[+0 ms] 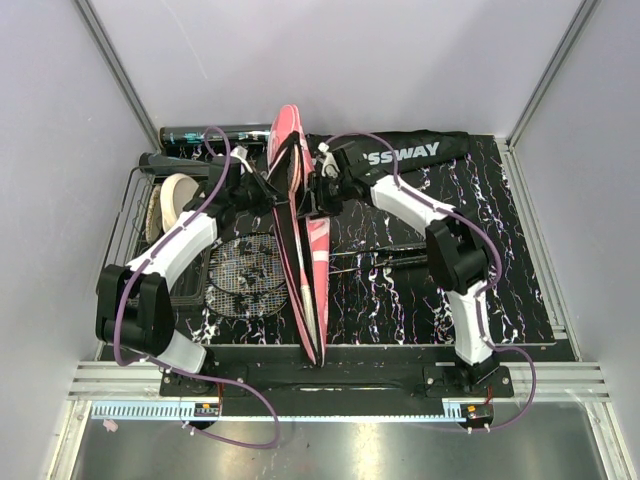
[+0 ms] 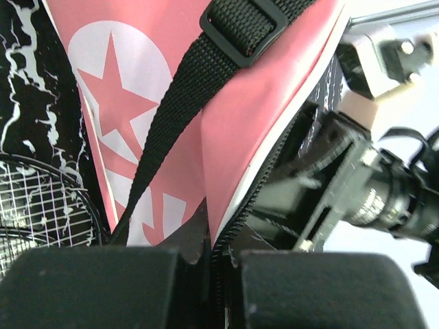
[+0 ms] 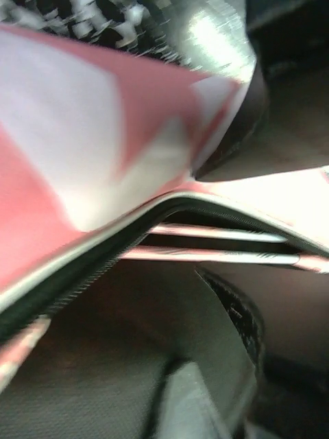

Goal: Pack up the badminton gear
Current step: Place the racket in the racket bag, then zip the racket bag at the center of the board.

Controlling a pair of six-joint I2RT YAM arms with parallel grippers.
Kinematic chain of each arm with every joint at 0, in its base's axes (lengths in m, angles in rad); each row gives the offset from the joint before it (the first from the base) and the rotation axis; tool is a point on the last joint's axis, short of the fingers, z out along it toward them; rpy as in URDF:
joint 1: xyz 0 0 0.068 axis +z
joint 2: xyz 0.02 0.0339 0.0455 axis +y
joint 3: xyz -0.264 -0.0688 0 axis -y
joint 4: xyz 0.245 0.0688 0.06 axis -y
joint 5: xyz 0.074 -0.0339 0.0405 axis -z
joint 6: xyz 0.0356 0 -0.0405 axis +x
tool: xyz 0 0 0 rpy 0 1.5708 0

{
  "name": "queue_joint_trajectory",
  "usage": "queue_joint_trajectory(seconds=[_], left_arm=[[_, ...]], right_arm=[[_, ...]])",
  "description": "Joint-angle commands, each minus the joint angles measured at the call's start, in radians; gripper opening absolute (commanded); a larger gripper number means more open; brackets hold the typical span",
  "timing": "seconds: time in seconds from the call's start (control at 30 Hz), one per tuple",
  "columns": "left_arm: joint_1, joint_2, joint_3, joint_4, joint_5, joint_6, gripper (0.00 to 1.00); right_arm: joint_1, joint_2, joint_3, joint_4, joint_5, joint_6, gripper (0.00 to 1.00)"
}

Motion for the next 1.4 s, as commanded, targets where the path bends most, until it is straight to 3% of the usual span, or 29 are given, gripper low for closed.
queue_joint_trajectory(seconds=[0.0,0.1,0.2,0.37,0.47,0.57,0.63,0.7,0.73,0.77,0.8,1.0,1.1,1.37], left_arm=[[-0.004,-0.054,0.012,0.066,0.075,-0.053,0.0],[-0.003,-0.064,0.014,0.047,0.058,-0.039,0.0],[-0.004,-0.07,0.014,0.053,0.072,-0.036,0.0],[-0.003,-0.061,0.049,0.0,0.113,0.007,0.0],[-0.004,-0.047,0.061,-0.005,0.136,0.03,0.0],[-0.006,-0.025,0.075,-0.038,0.143,0.068,0.0],[-0.004,-0.012,0.078,-0.049,0.15,0.082,0.0],[-0.006,-0.006,0.075,-0.049,0.155,0.085,0.0],[-0.009,-0.008,0.075,-0.049,0.156,0.088,0.0],[-0.01,-0.008,0.075,-0.049,0.153,0.09,0.0],[-0.01,-0.008,0.074,-0.051,0.155,0.093,0.0],[-0.015,0.003,0.084,-0.051,0.164,0.1,0.0],[-0.018,0.003,0.086,-0.051,0.164,0.105,0.0],[-0.027,0.011,0.089,-0.046,0.167,0.103,0.0]], right_arm=[[0.051,-0.238,-0.071,-0.327,0.193,-0.202,0.59],[0.061,-0.468,-0.314,-0.328,0.184,-0.202,0.7],[0.055,-0.657,-0.443,-0.247,0.254,-0.172,0.84],[-0.003,-0.636,-0.436,-0.043,0.226,-0.106,0.91],[-0.03,-0.532,-0.366,0.05,0.267,-0.089,0.93],[-0.081,-0.421,-0.232,0.141,0.187,0.018,0.92],[-0.081,-0.358,-0.159,0.226,0.195,-0.009,0.87],[-0.081,-0.279,-0.035,0.196,0.199,-0.086,0.78],[-0.083,-0.254,-0.004,0.179,0.193,-0.112,0.71],[-0.084,-0.234,0.022,0.176,0.169,-0.133,0.57],[-0.083,-0.2,0.062,0.176,0.149,-0.135,0.55],[-0.083,-0.148,0.085,0.238,0.11,-0.158,0.53],[-0.08,-0.125,0.124,0.222,0.101,-0.21,0.44],[-0.058,-0.062,0.245,0.122,0.17,-0.326,0.45]])
